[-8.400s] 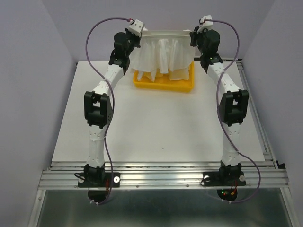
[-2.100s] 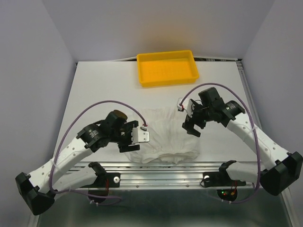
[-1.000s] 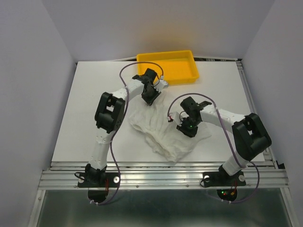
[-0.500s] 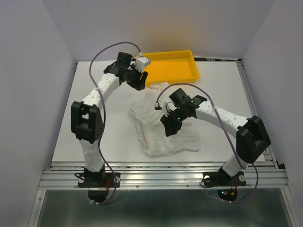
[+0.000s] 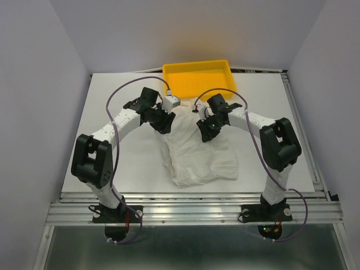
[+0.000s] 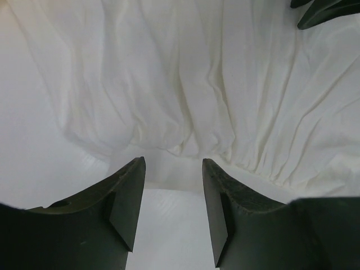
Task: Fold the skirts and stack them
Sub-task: Flatten the skirt out
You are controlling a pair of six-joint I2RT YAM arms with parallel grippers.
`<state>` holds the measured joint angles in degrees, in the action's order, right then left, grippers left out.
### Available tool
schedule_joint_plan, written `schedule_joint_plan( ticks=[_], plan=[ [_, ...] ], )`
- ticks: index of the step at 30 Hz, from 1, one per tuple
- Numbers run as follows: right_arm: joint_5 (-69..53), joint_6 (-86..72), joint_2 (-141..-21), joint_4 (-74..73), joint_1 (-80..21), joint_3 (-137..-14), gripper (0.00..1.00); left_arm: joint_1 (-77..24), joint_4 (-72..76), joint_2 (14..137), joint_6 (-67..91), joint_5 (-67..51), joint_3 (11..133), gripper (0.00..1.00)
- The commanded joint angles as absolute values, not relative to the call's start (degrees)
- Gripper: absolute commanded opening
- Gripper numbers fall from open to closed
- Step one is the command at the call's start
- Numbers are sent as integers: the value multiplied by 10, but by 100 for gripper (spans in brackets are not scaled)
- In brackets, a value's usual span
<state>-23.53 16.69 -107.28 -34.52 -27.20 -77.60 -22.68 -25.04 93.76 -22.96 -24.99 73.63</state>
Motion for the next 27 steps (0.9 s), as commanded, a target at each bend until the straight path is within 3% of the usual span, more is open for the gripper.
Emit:
schedule_joint_plan(
  ticks=[1,11,16,18,20,27],
  plan=[
    [-247,154,-1093,-300,-281,-774,30,-223,-208,931,-168,-240,722,56],
    [-247,144,-1102,-273,-281,-715,30,-189,-222,1025,-133,-204,812,67],
    [-265,142,-1068,-303,-281,-779,44,-151,-291,1087,-147,-257,860,67],
    [-261,141,-1052,-306,-281,-803,55,-149,-304,1093,-157,-271,861,67],
    [-245,154,-1036,-307,-281,-838,58,-149,-316,1102,-170,-286,859,67],
    [-164,226,-1102,-323,-281,-868,49,-149,-315,1145,-169,-304,881,67]
  ],
)
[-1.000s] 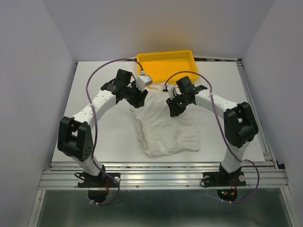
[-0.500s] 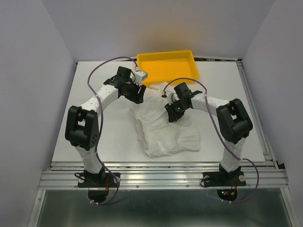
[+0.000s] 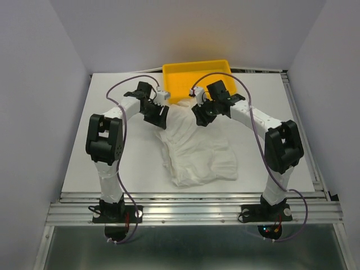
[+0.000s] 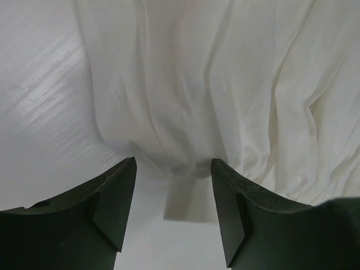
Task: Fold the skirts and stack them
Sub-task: Flatten the skirt out, then fold the skirt
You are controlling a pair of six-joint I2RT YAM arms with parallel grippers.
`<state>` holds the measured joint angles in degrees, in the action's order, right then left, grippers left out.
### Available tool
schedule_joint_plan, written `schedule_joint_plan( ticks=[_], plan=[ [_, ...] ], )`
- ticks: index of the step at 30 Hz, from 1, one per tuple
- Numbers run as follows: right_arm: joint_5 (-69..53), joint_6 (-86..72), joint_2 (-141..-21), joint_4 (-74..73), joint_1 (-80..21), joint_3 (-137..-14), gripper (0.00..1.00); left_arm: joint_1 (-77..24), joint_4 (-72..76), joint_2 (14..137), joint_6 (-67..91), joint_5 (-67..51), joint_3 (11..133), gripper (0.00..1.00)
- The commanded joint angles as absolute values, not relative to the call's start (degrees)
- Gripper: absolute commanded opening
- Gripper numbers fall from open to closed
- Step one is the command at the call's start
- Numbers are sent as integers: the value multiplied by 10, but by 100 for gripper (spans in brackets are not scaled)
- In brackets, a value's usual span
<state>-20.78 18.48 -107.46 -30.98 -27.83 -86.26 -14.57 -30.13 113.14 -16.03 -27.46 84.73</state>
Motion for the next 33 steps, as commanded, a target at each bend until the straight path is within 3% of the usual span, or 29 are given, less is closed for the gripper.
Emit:
schedule_joint_plan(
  ticks=[1,9,18,23,27,33],
  plan=[
    [-165,242,-1124,-333,-281,-864,48,-149,-322,1157,-171,-311,891,67],
    [-201,244,-1155,-372,-281,-798,35,-149,-365,1206,-208,-332,939,62],
    [-298,163,-1072,-385,-372,-704,35,-149,-420,1299,-241,-351,1063,54],
    [-301,130,-1036,-384,-387,-751,55,-149,-441,1276,-268,-374,1077,59],
    [-253,132,-1029,-379,-315,-820,76,-146,-446,1231,-299,-378,1051,62],
    [-229,143,-1065,-381,-223,-897,89,-144,-453,1189,-345,-361,1031,63]
  ],
)
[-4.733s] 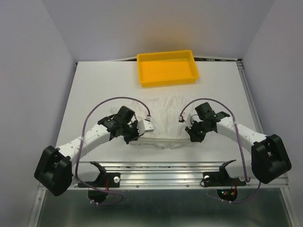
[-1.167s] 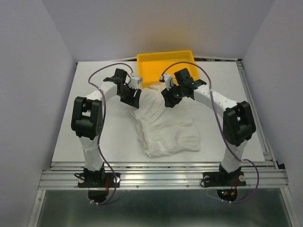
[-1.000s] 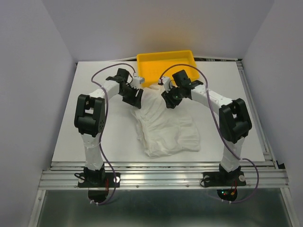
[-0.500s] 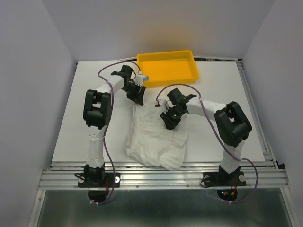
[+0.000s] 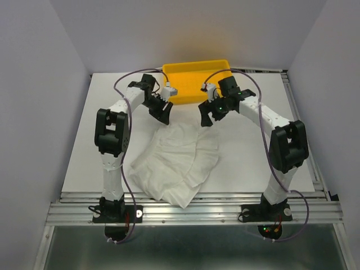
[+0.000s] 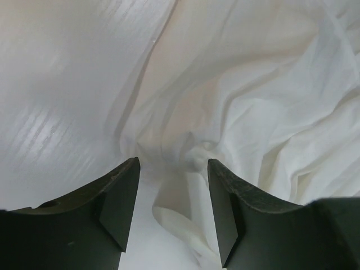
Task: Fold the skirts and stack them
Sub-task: Fold the skirt
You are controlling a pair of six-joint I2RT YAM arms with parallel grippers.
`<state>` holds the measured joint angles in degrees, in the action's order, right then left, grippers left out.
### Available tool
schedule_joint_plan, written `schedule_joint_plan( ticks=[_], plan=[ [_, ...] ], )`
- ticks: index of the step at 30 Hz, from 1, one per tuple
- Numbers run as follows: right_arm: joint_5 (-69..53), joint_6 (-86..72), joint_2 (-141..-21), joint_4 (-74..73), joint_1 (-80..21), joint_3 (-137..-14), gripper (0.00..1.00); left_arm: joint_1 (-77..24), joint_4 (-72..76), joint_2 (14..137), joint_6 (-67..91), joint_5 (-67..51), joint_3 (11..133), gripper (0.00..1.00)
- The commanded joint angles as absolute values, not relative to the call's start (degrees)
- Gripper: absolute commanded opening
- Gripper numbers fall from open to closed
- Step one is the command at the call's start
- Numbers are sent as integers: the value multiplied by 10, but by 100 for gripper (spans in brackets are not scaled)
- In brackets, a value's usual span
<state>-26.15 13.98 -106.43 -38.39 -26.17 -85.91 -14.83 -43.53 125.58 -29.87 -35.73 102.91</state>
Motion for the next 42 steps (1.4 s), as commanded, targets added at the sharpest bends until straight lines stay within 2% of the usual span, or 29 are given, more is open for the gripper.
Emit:
schedule_joint_plan(
  ticks=[1,5,11,18,21,22,24,25,27,28,29,31,35,36,40,42],
  plan=[
    [-222,154,-1076,-381,-216,-898,91,-144,-469,1197,-365,-362,1041,63],
    [-214,189,-1112,-376,-206,-894,100,-145,-521,1226,-417,-368,1077,63],
    [-240,216,-1147,-341,-206,-876,100,-146,-530,1234,-471,-337,1063,63],
    [-313,222,-1189,-380,-206,-863,98,-146,-514,1237,-499,-299,1021,62],
    [-301,221,-1202,-373,-206,-840,85,-147,-503,1243,-501,-298,1016,57],
    [-289,220,-1211,-367,-206,-838,74,-148,-499,1245,-501,-298,1018,57],
    [-286,218,-1221,-367,-206,-841,64,-149,-499,1252,-504,-302,1022,55],
    [-280,216,-1224,-360,-206,-844,53,-149,-499,1253,-506,-312,1023,55],
    [-272,210,-1235,-355,-206,-859,41,-152,-498,1256,-509,-318,1023,49],
    [-255,210,-1239,-348,-206,-868,24,-152,-500,1257,-510,-327,1024,45],
    [-248,210,-1250,-345,-206,-878,15,-152,-500,1258,-512,-334,1024,37],
    [-230,201,-1261,-338,-193,-921,1,-152,-486,1254,-502,-353,1020,29],
    [-214,186,-1295,-340,-147,-1030,1,-152,-441,1246,-460,-375,1018,11],
    [-213,183,-1302,-341,-129,-1056,1,-152,-430,1243,-448,-376,1022,2],
    [-210,197,-1331,-379,-106,-1206,1,-151,-350,1237,-383,-366,1057,0],
    [-214,205,-1334,-398,-105,-1240,1,-151,-335,1241,-367,-362,1077,0]
  ],
)
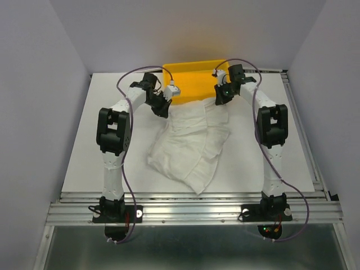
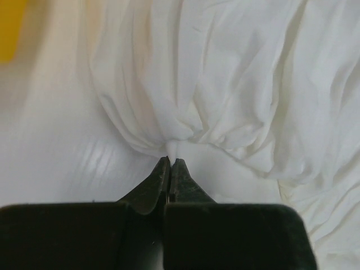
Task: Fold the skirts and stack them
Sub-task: Fold the skirt
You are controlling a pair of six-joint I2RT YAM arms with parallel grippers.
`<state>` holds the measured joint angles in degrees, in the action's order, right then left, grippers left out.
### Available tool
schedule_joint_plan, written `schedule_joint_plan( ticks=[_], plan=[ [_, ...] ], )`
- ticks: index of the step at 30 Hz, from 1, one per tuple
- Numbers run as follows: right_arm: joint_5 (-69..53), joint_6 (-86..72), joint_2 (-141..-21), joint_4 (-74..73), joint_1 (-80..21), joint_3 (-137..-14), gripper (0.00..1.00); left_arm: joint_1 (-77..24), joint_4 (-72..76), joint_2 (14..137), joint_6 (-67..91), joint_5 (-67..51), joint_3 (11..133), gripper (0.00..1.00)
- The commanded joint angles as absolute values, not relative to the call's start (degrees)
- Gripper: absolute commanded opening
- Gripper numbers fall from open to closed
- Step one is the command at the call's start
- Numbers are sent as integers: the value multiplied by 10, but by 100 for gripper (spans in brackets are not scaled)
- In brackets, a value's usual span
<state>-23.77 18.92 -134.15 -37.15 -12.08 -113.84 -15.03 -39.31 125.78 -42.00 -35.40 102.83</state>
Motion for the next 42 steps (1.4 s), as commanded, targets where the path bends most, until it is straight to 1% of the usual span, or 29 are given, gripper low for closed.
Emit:
schedule_joint_plan(
  ticks=[1,5,8,9,11,12,14,17,19,20,22,23,26,28,31,32,35,37,40,41,42],
  plan=[
    [-214,214,-1332,-408,-105,-1249,1,-150,-324,1242,-358,-366,1087,0],
    [-235,227,-1288,-424,-105,-1249,1,-150,-292,1221,-352,-367,1099,0],
    [-285,233,-1240,-435,-105,-1190,1,-150,-272,1180,-367,-371,1069,0],
    [-295,234,-1202,-433,-105,-1167,1,-150,-270,1166,-388,-375,1058,0],
    [-327,238,-1161,-429,-105,-1094,1,-150,-254,1136,-409,-390,1026,0],
    [-337,240,-1118,-429,-105,-1069,1,-151,-238,1099,-428,-396,984,0],
    [-360,256,-1079,-437,-105,-998,1,-151,-230,1060,-451,-406,941,0],
    [-380,289,-1000,-466,-111,-910,1,-156,-231,967,-506,-419,838,0],
    [-379,318,-943,-488,-125,-867,1,-160,-233,927,-552,-424,794,0],
    [-377,329,-927,-496,-133,-823,1,-164,-233,890,-568,-425,747,0],
    [-368,351,-897,-510,-147,-771,1,-177,-238,854,-598,-415,701,0],
    [-359,369,-883,-511,-171,-739,1,-185,-238,836,-610,-407,678,0],
    [-285,388,-821,-468,-220,-606,1,-231,-250,762,-670,-377,557,0],
    [-260,388,-803,-425,-243,-523,1,-275,-243,731,-691,-343,500,0],
    [-232,384,-790,-383,-281,-459,1,-329,-205,658,-721,-290,381,0],
    [-222,382,-792,-373,-294,-449,1,-342,-202,629,-734,-279,335,0],
    [-209,374,-809,-340,-302,-426,1,-374,-192,598,-759,-238,277,0],
    [-203,371,-830,-321,-308,-421,2,-377,-190,602,-766,-211,265,0],
    [-197,355,-850,-303,-313,-422,7,-378,-189,631,-756,-182,272,0],
    [-196,346,-861,-301,-313,-424,10,-377,-187,638,-738,-178,275,2],
    [-194,339,-866,-297,-313,-430,11,-377,-189,651,-730,-176,285,12]
  ],
)
